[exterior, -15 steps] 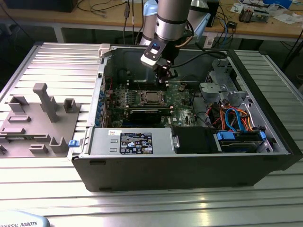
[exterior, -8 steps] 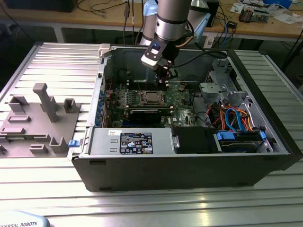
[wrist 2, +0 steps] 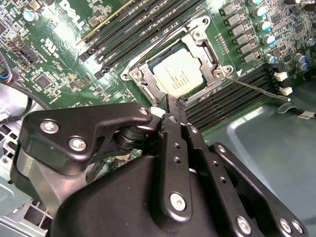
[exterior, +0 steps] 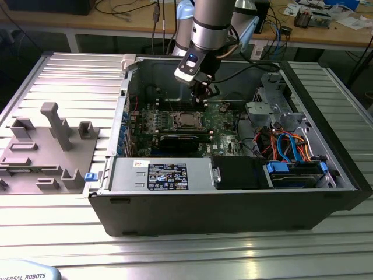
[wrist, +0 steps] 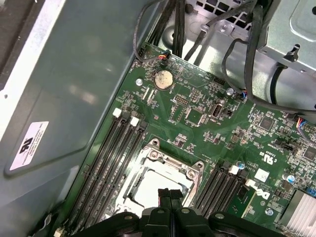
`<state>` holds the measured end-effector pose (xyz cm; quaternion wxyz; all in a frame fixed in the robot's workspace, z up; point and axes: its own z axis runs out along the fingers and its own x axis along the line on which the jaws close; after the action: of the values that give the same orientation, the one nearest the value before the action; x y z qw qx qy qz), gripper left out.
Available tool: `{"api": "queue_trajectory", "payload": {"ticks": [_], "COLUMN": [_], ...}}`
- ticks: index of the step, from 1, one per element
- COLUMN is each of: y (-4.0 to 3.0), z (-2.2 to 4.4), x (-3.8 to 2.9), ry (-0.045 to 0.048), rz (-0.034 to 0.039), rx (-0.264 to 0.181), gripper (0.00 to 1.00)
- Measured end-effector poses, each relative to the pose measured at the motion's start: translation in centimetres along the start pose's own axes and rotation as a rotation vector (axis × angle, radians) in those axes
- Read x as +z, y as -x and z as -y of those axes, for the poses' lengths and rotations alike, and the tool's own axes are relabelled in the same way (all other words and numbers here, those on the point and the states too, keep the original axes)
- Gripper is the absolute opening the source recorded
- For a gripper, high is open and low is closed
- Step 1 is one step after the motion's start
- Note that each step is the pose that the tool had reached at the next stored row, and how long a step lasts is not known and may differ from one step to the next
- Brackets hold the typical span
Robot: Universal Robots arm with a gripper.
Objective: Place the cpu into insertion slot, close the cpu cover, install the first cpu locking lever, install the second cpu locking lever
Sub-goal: 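Install the first cpu locking lever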
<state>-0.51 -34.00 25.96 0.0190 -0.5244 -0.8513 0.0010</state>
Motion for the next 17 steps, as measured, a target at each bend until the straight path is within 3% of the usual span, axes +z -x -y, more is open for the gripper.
{"api": "queue_trajectory", "payload": {"ticks": [17], "y": [0.0], "z": [0.0], "x": [0.0], "ry": [-0.0003], "rz": [0.0002], "rx": [-0.01], "gripper": [0.11]}}
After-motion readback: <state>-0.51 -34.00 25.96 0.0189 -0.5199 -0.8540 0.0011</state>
